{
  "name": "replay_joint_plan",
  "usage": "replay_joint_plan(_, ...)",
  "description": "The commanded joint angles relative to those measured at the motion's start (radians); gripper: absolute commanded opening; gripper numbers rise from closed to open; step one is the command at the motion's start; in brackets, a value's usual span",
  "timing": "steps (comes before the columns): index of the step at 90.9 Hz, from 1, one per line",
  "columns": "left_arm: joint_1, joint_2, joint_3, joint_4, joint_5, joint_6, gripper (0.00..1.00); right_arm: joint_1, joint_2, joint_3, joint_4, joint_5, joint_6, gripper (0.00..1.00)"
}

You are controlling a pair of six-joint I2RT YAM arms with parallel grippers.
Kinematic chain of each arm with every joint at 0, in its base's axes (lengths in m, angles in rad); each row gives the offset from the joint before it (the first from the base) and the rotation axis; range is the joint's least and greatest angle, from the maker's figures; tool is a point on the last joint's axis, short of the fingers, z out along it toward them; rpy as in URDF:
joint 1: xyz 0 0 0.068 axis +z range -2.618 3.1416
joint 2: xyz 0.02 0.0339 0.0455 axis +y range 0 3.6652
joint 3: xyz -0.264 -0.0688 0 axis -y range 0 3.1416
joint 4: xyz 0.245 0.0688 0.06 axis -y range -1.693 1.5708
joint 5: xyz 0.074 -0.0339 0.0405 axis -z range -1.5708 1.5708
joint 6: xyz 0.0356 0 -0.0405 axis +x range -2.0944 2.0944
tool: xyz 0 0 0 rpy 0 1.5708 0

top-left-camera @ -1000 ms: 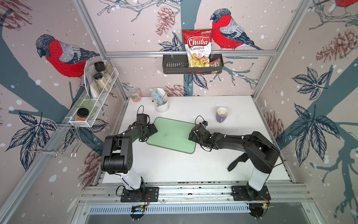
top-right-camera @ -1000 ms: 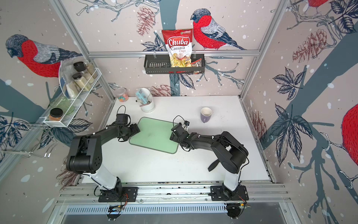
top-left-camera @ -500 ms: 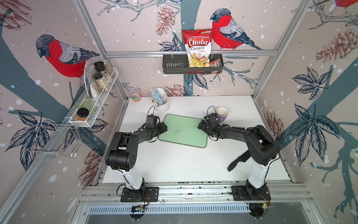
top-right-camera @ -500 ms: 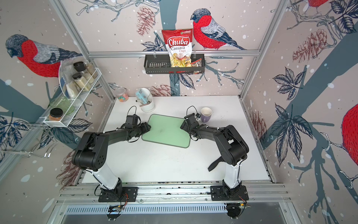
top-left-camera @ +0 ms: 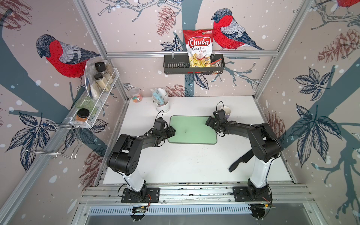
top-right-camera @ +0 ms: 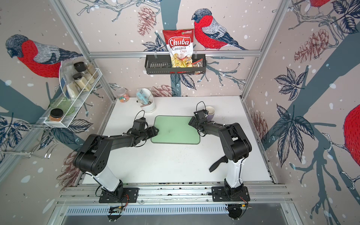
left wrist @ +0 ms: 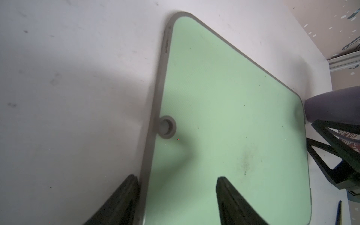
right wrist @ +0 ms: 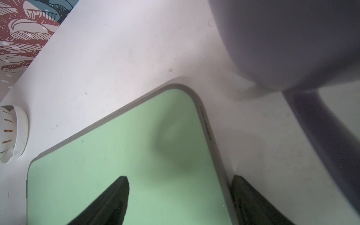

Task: Align the knife with the edge of the cutting board
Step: Move the work surface to the center of the board.

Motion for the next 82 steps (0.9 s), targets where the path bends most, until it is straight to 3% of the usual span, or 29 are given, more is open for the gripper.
replay_joint_plan(1, -0.009, 0.0, -0.021, -0.22, 0.053, -0.002, 0.67, -0.028, 0.013, -0.011, -0.191, -0.051, -0.012, 0.86)
replay_joint_plan(19, -0.008, 0.0, -0.022, -0.234, 0.019, 0.007, 0.71, -0.075, 0.034, -0.008, -0.187, -0.053, -0.01, 0.86)
replay_joint_plan(59, -0.006, -0.024, 0.021, -0.343, -0.102, 0.041, 0.74, 0.084, 0.041, -0.003, -0.216, -0.086, -0.004, 0.87)
replay_joint_plan(82, -0.004, -0.03, 0.034, -0.382, -0.144, 0.055, 0.76, 0.078, 0.055, 0.004, -0.226, -0.074, -0.001, 0.88)
